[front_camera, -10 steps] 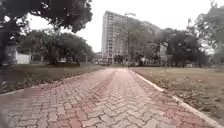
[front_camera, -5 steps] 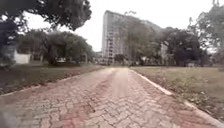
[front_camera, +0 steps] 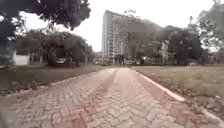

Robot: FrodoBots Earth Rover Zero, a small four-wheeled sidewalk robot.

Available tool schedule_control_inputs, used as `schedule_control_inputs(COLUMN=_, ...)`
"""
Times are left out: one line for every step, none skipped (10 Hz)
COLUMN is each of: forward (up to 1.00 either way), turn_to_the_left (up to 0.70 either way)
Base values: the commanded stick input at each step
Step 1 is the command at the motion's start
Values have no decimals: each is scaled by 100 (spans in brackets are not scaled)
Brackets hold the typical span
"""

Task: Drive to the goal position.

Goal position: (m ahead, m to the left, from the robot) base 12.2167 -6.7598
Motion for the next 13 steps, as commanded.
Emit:
schedule_control_inputs(forward=70, turn_to_the_left=0)
schedule_control_inputs(forward=70, turn_to_the_left=0)
schedule_control_inputs(forward=70, turn_to_the_left=0)
schedule_control_inputs(forward=70, turn_to_the_left=0)
schedule_control_inputs(forward=70, turn_to_the_left=0)
schedule_control_inputs(forward=70, turn_to_the_left=0)
schedule_control_inputs(forward=70, turn_to_the_left=0)
schedule_control_inputs(forward=70, turn_to_the_left=0)
schedule_control_inputs(forward=70, turn_to_the_left=0)
schedule_control_inputs(forward=70, turn_to_the_left=0)
schedule_control_inputs(forward=70, turn_to_the_left=0)
schedule_control_inputs(forward=70, turn_to_the_left=0)
schedule_control_inputs(forward=70, turn_to_the_left=0)
